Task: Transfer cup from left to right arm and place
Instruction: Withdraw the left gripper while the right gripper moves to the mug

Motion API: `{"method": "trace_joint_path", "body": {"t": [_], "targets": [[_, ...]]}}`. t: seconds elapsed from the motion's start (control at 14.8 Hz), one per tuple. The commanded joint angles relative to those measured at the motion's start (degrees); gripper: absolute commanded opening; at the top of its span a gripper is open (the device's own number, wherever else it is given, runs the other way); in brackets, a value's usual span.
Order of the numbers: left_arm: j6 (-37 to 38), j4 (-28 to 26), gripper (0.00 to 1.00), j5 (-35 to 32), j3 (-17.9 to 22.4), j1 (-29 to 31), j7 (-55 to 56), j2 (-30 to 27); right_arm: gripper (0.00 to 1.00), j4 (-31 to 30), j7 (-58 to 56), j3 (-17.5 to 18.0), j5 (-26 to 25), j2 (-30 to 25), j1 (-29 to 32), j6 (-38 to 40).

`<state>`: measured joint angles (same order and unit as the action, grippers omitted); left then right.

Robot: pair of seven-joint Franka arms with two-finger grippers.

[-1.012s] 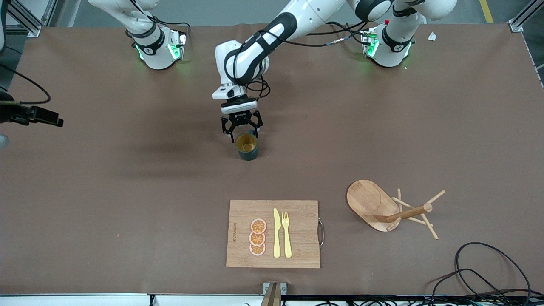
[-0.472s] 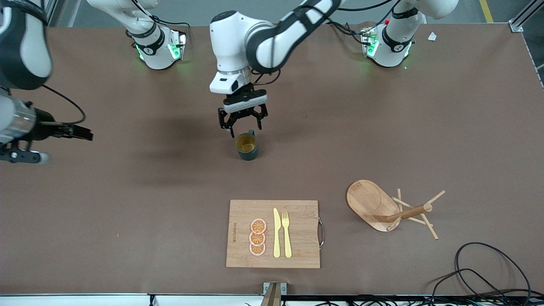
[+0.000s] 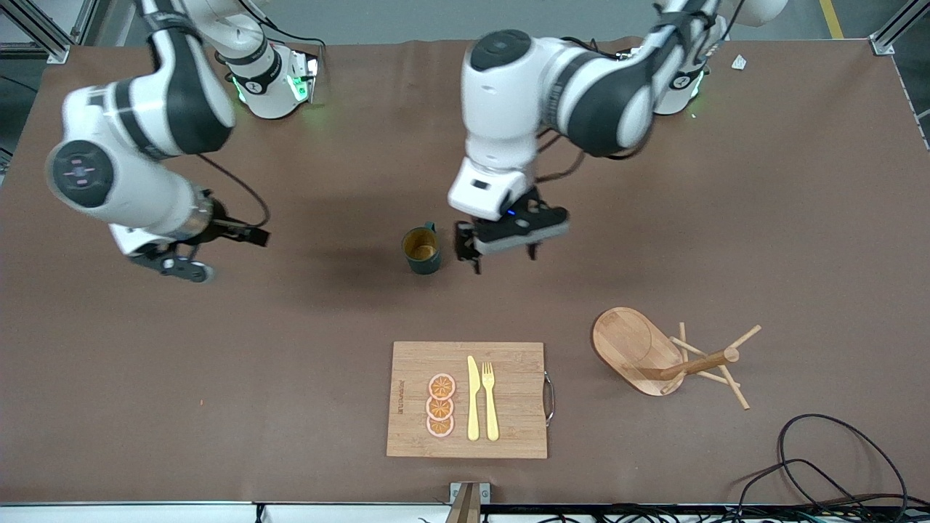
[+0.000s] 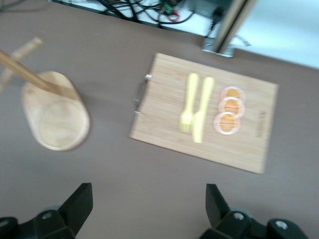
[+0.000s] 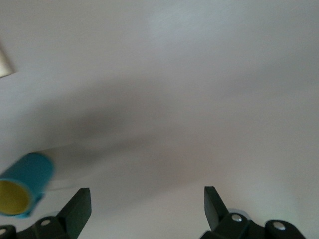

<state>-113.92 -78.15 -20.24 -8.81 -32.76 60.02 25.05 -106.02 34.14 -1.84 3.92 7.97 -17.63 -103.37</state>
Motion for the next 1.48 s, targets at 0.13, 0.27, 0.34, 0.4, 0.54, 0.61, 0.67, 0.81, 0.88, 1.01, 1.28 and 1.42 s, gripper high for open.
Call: {"method": "trace_joint_path", "body": {"t": [0.13, 0.27, 0.34, 0.4, 0.54, 0.61, 0.67, 0.81, 0.88, 1.01, 1.28, 1.42], "targets": [[9.8, -1.8, 1.0, 9.1, -0.6, 10.3, -20.9, -7.9, 1.0, -8.4, 11.5, -0.6, 2.2, -0.6, -12.1, -14.2], [15.2, -1.8, 1.0, 12.0, -0.6, 15.1, -28.9, -10.7, 1.0, -9.1, 12.4, -0.6, 2.3, 1.9, -15.0, -18.7], [17.9, -1.8, 1.0, 13.0, -0.6, 17.1, -31.6, -11.9, 1.0, -9.1, 12.4, -0.6, 2.4, 3.3, -16.5, -20.3], [19.9, -1.8, 1.0, 13.9, -0.6, 18.9, -34.4, -12.9, 1.0, -9.1, 12.4, -0.6, 2.5, 4.7, -17.1, -22.4], [22.2, -2.0, 1.0, 14.4, -0.6, 23.2, -41.6, -14.6, 1.0, -9.0, 12.4, -0.6, 2.8, 7.2, -18.9, -26.1], [22.8, -1.9, 1.0, 15.7, -0.6, 25.4, -45.5, -14.7, 1.0, -9.0, 12.4, -0.6, 3.4, 8.5, -19.4, -27.9], [22.9, -1.9, 1.0, 17.4, -0.5, 28.1, -49.7, -14.7, 1.0, -9.0, 12.4, -0.6, 3.9, 9.5, -19.6, -29.3], [23.6, -1.8, 1.0, 17.8, -0.5, 31.4, -54.6, -15.0, 1.0, -8.8, 12.6, -0.6, 4.2, 11.8, -19.7, -31.4], [24.3, -1.7, 1.0, 17.8, -0.4, 32.6, -55.3, -14.9, 0.98, -8.7, 12.8, -0.5, 4.3, 12.9, -19.9, -32.8], [24.3, -1.5, 1.0, 18.5, -0.6, 34.8, -54.7, -14.9, 0.97, -8.7, 16.1, -0.6, 5.1, 14.7, -21.6, -35.6], [25.1, -2.3, 1.0, 19.8, 0.4, 35.2, -54.0, -17.4, 0.8, -8.6, 16.6, -0.6, 5.1, 16.5, -22.8, -36.5], [25.5, -4.5, 1.0, 19.8, 1.4, 34.2, -53.9, -20.2, 0.31, -8.5, 16.1, -0.6, 5.0, 16.6, -22.9, -36.3]]}}
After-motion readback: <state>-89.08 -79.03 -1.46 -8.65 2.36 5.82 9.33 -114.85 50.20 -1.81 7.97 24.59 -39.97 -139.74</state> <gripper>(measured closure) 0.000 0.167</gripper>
